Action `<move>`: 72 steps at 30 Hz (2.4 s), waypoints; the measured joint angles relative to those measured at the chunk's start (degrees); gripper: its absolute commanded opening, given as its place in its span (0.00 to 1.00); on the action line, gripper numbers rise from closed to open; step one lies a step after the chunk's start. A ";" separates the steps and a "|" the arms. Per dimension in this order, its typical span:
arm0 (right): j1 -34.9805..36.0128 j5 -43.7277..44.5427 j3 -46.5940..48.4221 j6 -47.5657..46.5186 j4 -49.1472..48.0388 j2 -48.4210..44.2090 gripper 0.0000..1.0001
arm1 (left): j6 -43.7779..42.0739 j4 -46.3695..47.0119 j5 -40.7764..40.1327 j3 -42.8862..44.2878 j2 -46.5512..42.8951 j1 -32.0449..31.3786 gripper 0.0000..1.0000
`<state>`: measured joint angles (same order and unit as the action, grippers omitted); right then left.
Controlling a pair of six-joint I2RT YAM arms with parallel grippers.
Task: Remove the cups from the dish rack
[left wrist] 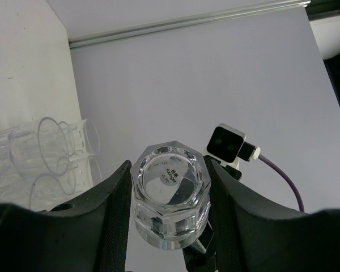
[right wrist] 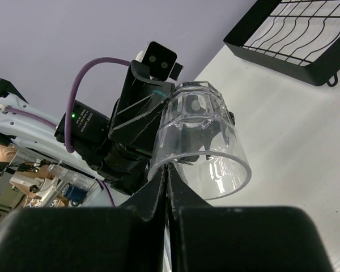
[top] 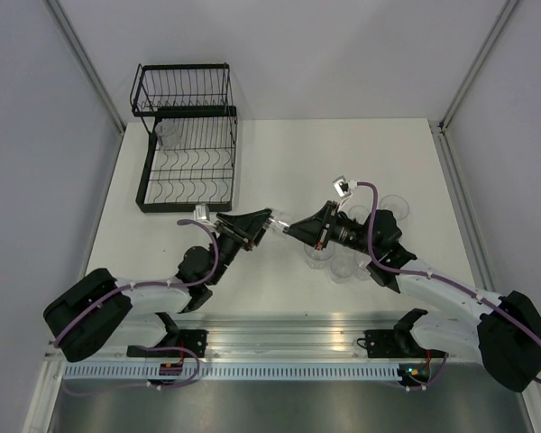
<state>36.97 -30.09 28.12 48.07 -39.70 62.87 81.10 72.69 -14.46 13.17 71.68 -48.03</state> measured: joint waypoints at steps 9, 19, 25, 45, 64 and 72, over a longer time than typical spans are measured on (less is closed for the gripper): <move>-0.76 1.36 0.02 0.33 -0.33 1.25 0.57 | 1.97 2.99 0.83 2.43 3.61 -0.20 0.02; -1.38 3.28 0.02 0.15 0.96 1.73 0.63 | 3.69 5.05 -2.10 4.26 8.76 -0.09 0.02; -1.68 4.31 0.00 0.13 1.97 1.75 0.63 | 4.74 6.25 -2.62 5.16 11.37 -0.09 0.02; 0.20 5.40 1.84 -5.64 11.23 -3.85 0.76 | 4.79 3.08 1.09 2.34 7.85 -2.56 0.02; -0.07 4.94 1.84 -5.99 10.38 -3.50 0.01 | 5.57 3.80 3.43 3.02 10.25 -2.21 1.00; 0.00 7.41 2.62 -9.16 15.45 -5.29 0.01 | 1.95 2.23 4.09 -0.83 0.39 2.14 1.00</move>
<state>36.97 -22.68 30.74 38.92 -24.25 57.58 83.05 74.91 -10.37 12.34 72.07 -45.89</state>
